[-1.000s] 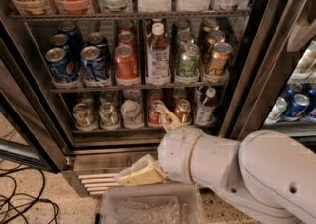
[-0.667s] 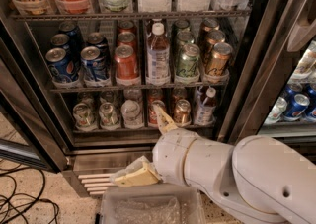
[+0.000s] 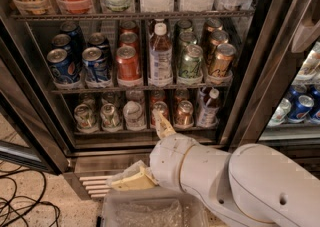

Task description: Pick coke can from middle shelf of fridge

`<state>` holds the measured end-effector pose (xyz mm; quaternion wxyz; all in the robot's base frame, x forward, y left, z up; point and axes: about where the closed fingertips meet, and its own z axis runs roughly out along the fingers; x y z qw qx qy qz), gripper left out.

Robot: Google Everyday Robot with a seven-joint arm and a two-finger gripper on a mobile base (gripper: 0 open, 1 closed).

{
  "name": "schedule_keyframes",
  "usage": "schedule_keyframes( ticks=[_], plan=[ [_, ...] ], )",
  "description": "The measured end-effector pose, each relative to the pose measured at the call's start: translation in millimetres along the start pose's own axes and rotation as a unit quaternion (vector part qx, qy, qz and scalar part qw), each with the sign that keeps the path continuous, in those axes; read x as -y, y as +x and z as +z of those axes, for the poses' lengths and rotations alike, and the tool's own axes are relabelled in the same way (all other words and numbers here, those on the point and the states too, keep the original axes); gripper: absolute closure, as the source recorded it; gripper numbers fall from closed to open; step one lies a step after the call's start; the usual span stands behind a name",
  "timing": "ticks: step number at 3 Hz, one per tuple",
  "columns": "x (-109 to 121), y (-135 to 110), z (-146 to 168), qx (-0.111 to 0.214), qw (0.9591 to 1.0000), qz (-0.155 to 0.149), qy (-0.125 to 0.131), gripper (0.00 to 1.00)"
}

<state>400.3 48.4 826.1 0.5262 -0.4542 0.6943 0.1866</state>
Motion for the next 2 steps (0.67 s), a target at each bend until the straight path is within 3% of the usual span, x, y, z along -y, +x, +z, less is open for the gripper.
schedule_keyframes(
  ticks=[1, 2],
  plan=[
    [0.0, 0.0, 0.0, 0.0, 1.0, 0.0, 0.0, 0.0],
    [6.1, 18.7, -3.0, -0.023, 0.9994, -0.022, -0.014, 0.0]
  ],
)
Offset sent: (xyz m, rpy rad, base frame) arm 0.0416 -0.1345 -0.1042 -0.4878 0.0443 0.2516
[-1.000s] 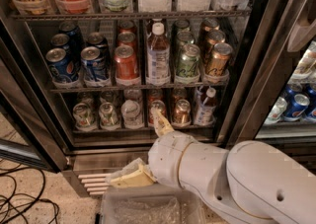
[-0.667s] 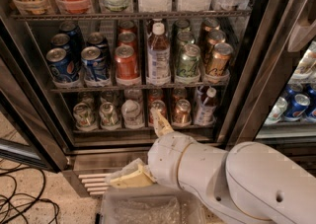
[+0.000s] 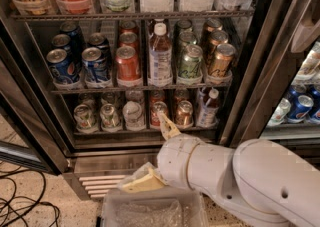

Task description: Pick coke can from middle shelf of fridge

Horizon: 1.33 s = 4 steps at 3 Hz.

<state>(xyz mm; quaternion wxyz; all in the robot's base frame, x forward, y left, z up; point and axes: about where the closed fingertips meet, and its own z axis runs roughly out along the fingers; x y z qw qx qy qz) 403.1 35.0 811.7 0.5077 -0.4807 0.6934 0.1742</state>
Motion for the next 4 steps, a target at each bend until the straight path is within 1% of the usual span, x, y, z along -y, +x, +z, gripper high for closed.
schedule_keyframes(
  ticks=[1, 2, 3, 4],
  plan=[
    [11.3, 19.4, -5.5, -0.025, 0.9992, -0.031, 0.001, 0.0],
    [11.5, 19.5, -5.9, -0.025, 0.9992, -0.031, 0.001, 0.0],
    [22.8, 18.7, 0.0, 0.003, 0.9993, -0.033, 0.014, 0.0],
    [60.8, -4.6, 9.8, 0.071, 0.9947, -0.039, 0.063, 0.0]
  ],
)
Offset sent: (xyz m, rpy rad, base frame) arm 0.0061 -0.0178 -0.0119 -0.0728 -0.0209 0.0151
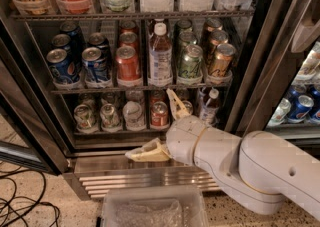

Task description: Pick coke can from middle shelf of fridge

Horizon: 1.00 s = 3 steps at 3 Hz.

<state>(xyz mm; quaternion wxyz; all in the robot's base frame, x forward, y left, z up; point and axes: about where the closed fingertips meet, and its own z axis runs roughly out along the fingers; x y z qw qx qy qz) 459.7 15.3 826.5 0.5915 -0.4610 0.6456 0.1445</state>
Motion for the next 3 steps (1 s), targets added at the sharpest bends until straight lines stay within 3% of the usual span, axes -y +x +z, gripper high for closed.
schedule_keyframes(
  ticks=[1, 2, 3],
  plan=[
    [26.1, -4.7, 8.9, 0.033, 0.9977, -0.019, 0.056, 0.0],
    [25.4, -11.0, 20.2, 0.051, 0.9923, -0.066, 0.091, 0.0],
    [-11.1, -46.9, 50.3, 0.098, 0.99, -0.059, 0.083, 0.0]
  ],
)
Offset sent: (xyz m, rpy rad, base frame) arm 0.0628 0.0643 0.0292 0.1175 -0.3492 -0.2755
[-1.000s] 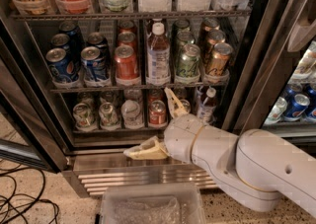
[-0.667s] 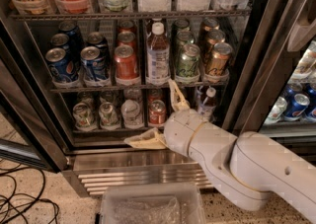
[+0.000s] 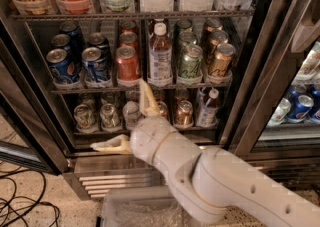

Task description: Pick coke can from middle shelf of fridge

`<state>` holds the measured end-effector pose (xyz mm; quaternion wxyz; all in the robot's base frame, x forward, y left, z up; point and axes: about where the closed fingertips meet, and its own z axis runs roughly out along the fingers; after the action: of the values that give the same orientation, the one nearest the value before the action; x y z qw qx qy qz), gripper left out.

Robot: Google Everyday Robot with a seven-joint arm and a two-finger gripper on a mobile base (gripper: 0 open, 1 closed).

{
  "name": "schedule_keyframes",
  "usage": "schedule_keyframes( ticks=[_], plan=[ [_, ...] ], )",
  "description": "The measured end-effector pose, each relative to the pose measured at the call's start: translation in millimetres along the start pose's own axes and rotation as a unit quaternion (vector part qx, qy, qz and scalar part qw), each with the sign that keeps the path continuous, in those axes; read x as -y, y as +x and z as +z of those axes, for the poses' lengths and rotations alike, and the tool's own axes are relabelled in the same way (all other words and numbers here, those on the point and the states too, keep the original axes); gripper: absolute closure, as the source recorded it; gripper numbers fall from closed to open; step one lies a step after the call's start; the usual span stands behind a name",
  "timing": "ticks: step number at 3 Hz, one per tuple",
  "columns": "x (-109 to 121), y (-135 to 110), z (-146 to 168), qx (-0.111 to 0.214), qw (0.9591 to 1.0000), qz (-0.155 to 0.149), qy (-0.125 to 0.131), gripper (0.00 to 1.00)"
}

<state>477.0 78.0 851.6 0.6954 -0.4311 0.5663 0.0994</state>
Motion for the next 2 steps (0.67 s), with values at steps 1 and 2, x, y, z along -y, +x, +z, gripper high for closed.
schedule_keyframes(
  ticks=[1, 2],
  plan=[
    [-37.2, -36.5, 33.0, 0.04, 0.9984, 0.04, -0.009, 0.0],
    [-67.6, -60.3, 58.7, 0.051, 0.996, 0.072, -0.005, 0.03]
  ],
)
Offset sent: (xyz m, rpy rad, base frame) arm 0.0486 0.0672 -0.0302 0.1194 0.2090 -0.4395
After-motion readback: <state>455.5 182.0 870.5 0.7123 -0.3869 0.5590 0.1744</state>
